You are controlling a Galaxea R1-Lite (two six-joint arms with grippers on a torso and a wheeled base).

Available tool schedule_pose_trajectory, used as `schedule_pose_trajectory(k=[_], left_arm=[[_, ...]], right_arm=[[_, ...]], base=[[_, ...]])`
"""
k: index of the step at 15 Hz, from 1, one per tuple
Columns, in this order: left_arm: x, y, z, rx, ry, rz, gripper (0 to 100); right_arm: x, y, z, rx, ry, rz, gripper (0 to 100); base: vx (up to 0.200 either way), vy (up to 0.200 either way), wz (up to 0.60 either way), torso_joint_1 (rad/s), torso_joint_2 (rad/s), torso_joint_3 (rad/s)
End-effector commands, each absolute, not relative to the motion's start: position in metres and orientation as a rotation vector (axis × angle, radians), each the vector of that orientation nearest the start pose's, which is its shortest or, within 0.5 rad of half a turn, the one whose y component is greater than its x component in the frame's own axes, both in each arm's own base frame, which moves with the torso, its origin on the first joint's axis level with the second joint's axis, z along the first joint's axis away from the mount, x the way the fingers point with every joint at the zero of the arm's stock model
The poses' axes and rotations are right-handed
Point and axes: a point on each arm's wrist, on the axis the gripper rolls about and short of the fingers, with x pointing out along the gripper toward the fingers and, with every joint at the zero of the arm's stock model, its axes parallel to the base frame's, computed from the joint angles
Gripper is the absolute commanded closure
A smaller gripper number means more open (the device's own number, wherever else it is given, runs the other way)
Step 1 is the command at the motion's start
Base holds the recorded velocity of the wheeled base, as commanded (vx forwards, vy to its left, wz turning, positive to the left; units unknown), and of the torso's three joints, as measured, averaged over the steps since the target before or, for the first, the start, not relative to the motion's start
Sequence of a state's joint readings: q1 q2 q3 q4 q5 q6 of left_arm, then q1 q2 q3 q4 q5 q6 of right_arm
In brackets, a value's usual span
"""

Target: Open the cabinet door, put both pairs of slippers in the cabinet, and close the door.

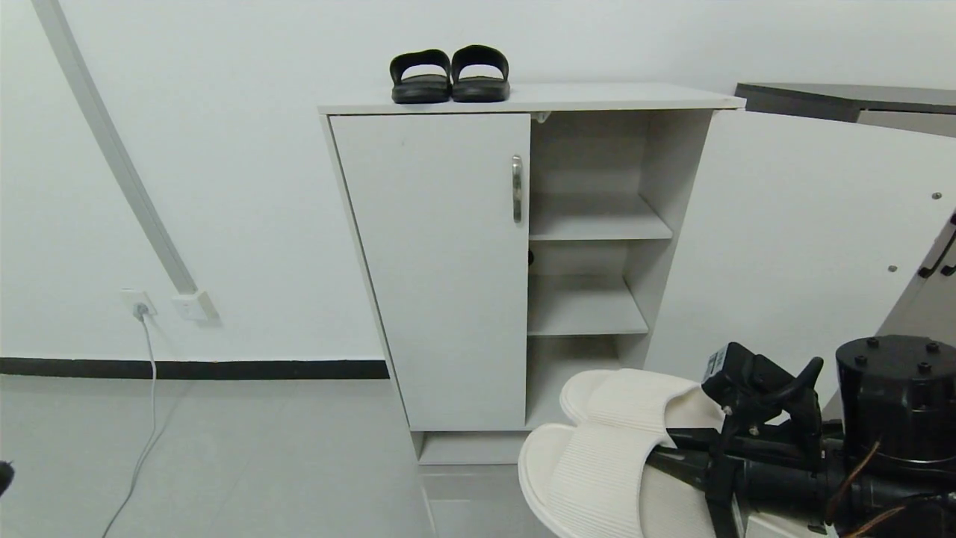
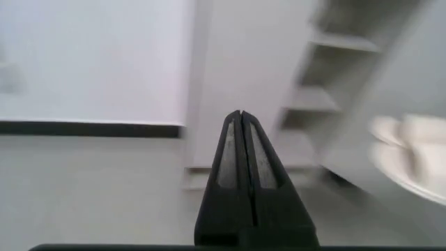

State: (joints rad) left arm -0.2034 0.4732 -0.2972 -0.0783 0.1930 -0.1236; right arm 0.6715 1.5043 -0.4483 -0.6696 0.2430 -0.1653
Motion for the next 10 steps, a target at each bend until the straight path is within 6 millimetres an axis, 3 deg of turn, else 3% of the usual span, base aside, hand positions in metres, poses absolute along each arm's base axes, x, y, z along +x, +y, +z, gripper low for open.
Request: schedule_pose_trajectory(k=[1, 4, 7, 10], left_arm=[[-0.01, 0.005, 0.125, -0.07, 0.015, 0.215, 100], [-0.018, 0.005, 0.1, -0.053, -0.02, 0.231, 100], [-0.023, 0.002, 0.075, -0.006, 0.006, 0.091, 100], [-0.023, 0.0, 0.075, 0.018, 0.006, -0.015, 100]], right_arm=[[0.175, 0.146, 0.144, -0.241, 0.326, 0.936, 100], [0.175, 0.146, 0.143, -0.242, 0.327, 0.936, 100], [0.175, 0.146, 0.144, -0.241, 0.326, 0.936, 100], [0.175, 0.147, 0.143, -0.245, 0.326, 0.941, 100]], base=[[0.0, 0.0, 0.0, 0.0, 0.0, 0.0], [0.0, 0.0, 0.0, 0.0, 0.0, 0.0], [0.0, 0.0, 0.0, 0.0, 0.0, 0.0], [0.0, 0.0, 0.0, 0.0, 0.0, 0.0]])
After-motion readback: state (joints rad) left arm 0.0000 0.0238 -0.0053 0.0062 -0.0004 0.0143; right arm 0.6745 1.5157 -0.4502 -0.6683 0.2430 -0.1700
